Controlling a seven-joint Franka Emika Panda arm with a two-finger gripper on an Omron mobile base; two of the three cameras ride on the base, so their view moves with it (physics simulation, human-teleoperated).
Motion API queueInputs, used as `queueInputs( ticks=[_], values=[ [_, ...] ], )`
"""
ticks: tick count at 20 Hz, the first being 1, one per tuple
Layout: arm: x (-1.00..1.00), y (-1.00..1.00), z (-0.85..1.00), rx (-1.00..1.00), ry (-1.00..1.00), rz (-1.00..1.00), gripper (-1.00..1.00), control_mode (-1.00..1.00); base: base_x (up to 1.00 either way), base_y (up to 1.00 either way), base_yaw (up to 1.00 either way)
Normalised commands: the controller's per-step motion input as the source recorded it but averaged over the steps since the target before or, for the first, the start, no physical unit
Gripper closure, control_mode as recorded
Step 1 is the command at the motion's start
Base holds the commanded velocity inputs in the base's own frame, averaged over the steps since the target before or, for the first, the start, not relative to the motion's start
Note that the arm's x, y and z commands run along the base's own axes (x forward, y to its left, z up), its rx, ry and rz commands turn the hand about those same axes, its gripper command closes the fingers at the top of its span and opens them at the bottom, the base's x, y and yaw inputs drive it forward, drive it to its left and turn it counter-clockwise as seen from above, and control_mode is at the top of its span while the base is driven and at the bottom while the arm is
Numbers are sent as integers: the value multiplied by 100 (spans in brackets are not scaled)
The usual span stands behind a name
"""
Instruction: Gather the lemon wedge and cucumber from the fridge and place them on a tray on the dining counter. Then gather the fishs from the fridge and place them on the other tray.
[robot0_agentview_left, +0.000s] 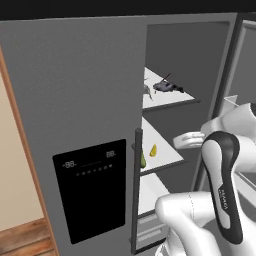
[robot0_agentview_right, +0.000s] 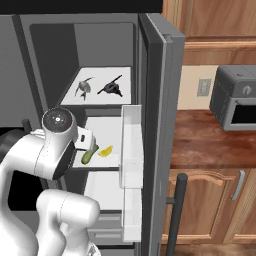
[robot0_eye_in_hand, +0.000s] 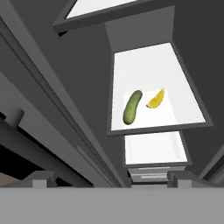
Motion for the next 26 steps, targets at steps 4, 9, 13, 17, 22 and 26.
queueInputs(
  ticks=[4, 9, 13, 17, 22, 26],
  values=[
    [16, 0, -8, 0, 0, -3, -100, -100, 0, 0, 0],
    [10, 0, 0, 0, 0, 0, -100, -100, 0, 0, 0],
    [1, 0, 0, 0, 0, 0, -100, -100, 0, 0, 0],
    [1, 0, 19, 0, 0, 0, -100, -100, 0, 0, 0],
    [4, 0, 38, -1, 0, 0, -100, -100, 0, 0, 0],
    [18, 0, 18, -3, 0, 0, -100, -100, 0, 0, 0]
  ],
)
